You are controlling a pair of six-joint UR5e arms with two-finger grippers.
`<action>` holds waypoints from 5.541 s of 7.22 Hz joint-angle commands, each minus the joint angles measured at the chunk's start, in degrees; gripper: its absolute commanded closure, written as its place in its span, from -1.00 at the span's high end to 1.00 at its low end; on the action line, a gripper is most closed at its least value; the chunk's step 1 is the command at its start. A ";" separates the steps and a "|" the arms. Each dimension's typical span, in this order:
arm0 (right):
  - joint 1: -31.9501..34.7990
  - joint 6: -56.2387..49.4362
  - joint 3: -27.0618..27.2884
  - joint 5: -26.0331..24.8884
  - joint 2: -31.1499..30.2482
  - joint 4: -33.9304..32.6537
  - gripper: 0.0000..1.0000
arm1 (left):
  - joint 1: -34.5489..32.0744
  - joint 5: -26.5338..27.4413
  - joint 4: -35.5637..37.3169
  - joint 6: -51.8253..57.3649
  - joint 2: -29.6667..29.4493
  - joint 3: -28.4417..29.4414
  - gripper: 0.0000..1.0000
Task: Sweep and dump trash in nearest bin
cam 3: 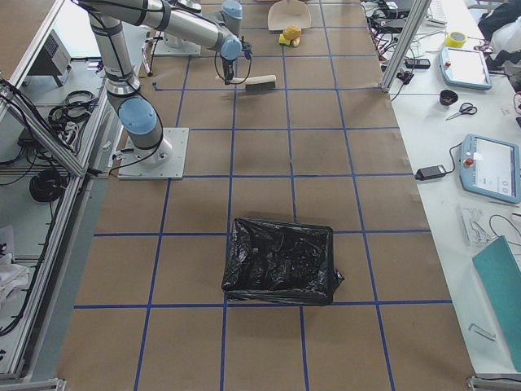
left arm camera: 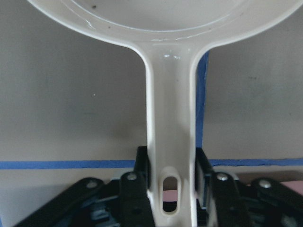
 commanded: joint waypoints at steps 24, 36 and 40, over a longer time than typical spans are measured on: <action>17.35 49.67 -67.90 10.34 44.82 10.35 -1.00 | -5.89 14.68 3.86 -3.76 -2.51 -0.09 -1.00; 17.88 24.65 -69.49 20.62 41.23 11.93 -1.00 | -6.68 14.68 4.12 -3.58 -2.59 -0.09 -1.00; 13.68 39.23 -69.31 18.79 39.02 11.49 -1.00 | -6.68 14.77 4.12 -3.58 -2.59 -0.09 -1.00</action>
